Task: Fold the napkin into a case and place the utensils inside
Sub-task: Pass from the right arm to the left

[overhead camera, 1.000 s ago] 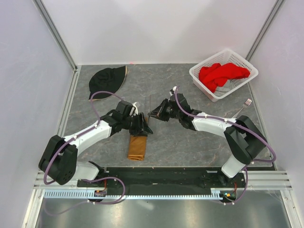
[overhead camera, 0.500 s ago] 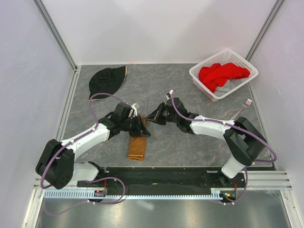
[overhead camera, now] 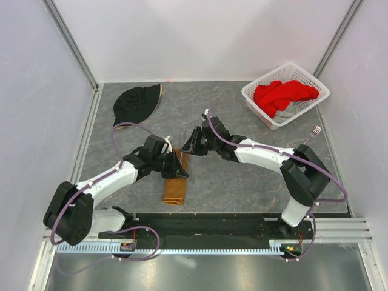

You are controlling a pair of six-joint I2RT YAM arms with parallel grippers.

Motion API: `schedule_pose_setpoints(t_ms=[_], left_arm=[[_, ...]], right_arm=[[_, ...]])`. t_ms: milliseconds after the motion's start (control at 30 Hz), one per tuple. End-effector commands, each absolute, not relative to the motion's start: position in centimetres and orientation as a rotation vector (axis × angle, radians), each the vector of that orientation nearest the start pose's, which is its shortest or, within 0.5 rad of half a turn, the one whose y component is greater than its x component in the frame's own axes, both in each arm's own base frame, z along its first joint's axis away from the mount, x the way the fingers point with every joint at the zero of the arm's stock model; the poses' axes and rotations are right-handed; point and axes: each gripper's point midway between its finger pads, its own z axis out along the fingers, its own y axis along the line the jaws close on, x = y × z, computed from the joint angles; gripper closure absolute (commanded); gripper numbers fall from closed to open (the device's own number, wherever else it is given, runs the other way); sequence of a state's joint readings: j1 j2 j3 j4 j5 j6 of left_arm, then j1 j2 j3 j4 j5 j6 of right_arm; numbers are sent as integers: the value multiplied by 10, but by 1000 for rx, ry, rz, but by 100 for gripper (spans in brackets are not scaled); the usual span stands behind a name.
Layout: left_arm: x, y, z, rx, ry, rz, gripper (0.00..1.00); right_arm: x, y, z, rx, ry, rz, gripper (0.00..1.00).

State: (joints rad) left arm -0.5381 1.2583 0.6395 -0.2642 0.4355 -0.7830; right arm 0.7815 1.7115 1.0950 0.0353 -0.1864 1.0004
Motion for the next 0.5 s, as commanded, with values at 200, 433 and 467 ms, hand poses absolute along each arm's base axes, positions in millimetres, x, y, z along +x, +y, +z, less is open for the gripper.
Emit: schedule_pose_setpoints(t_ms=[200, 433, 467], left_arm=[[202, -230, 93, -52, 2595, -1028, 98], [200, -231, 95, -44, 2590, -1048, 98], [199, -232, 97, -41, 2586, -1053, 98]], right_arm=[[294, 389, 125, 85, 2440, 1094, 58], [296, 398, 122, 75, 2440, 1103, 58], [298, 400, 123, 77, 2439, 1108, 60]])
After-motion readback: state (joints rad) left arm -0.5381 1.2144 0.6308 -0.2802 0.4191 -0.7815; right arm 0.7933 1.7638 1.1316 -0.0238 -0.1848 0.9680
